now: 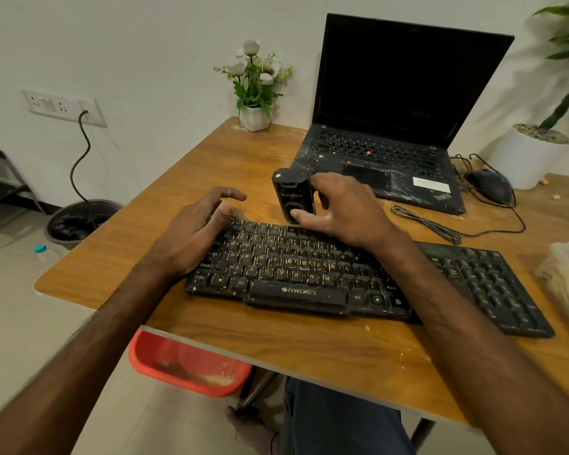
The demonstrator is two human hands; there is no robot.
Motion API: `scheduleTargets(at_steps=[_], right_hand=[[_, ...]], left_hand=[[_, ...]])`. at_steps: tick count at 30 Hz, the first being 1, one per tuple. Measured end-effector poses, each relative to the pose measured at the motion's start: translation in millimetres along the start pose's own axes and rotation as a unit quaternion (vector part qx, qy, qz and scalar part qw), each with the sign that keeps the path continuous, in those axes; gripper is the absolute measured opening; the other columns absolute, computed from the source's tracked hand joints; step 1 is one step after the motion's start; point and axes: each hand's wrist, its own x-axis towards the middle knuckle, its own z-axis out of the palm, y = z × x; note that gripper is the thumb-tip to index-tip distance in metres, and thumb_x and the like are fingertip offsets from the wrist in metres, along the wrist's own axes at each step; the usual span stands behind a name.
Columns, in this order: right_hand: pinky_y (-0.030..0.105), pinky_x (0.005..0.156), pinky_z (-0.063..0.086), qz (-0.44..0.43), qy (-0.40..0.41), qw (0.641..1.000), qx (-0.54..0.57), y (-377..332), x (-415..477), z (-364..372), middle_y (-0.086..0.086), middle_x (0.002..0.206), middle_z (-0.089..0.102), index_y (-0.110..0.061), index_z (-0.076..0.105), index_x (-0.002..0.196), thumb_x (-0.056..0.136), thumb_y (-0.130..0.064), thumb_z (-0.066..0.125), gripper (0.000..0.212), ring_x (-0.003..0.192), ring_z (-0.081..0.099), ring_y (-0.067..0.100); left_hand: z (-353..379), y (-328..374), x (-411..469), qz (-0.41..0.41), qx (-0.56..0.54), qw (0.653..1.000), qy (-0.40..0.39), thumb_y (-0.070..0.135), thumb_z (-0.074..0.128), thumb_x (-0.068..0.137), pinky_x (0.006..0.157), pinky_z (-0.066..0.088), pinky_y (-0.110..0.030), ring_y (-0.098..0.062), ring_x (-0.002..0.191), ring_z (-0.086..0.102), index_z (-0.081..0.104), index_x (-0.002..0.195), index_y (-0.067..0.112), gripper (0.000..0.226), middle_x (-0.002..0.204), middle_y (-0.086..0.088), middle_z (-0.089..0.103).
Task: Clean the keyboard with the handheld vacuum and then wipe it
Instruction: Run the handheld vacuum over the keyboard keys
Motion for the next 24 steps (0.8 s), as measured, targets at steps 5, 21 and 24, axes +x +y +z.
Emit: scheduleTargets(at_steps=[5, 21, 24], right_hand=[[0.023, 0.061, 0.036, -0.019, 0.0, 0.999, 0.051, 6, -7, 0, -0.012, 0.09, 0.056, -0.013, 0.064, 0.116, 0.084, -0.048, 0.069, 0.048, 0.07, 0.043, -0.005], [0.023, 0.059, 0.044, -0.03, -0.02, 0.993, 0.115, -8, -9, 0, -0.005, 0.097, 0.068, -0.014, 0.064, 0.118, 0.083, -0.05, 0.065, 0.05, 0.074, 0.055, 0.011], [0.015, 0.059, 0.033, -0.03, -0.005, 0.999, -0.012, -2, -5, -1, -0.005, 0.097, 0.063, -0.011, 0.064, 0.116, 0.087, -0.046, 0.067, 0.046, 0.078, 0.047, 0.007]], left_hand=[[0, -2, 2, 0.004, 0.015, 1.0, 0.001, 0.085, 0.018, 0.087, 0.095, 0.049, -0.048, -0.009, 0.102, 0.066, 0.051, 0.133, 0.029, 0.08, 0.107, 0.015, 0.073], [1, -5, 2, 0.031, 0.051, 0.998, 0.014, 0.08, 0.018, 0.092, 0.077, 0.049, -0.047, -0.015, 0.075, 0.064, 0.056, 0.126, 0.031, 0.071, 0.096, 0.01, 0.073], [1, -6, 2, 0.027, 0.058, 0.998, 0.016, 0.082, 0.016, 0.091, 0.08, 0.049, -0.042, -0.01, 0.082, 0.064, 0.058, 0.121, 0.032, 0.071, 0.097, 0.006, 0.071]])
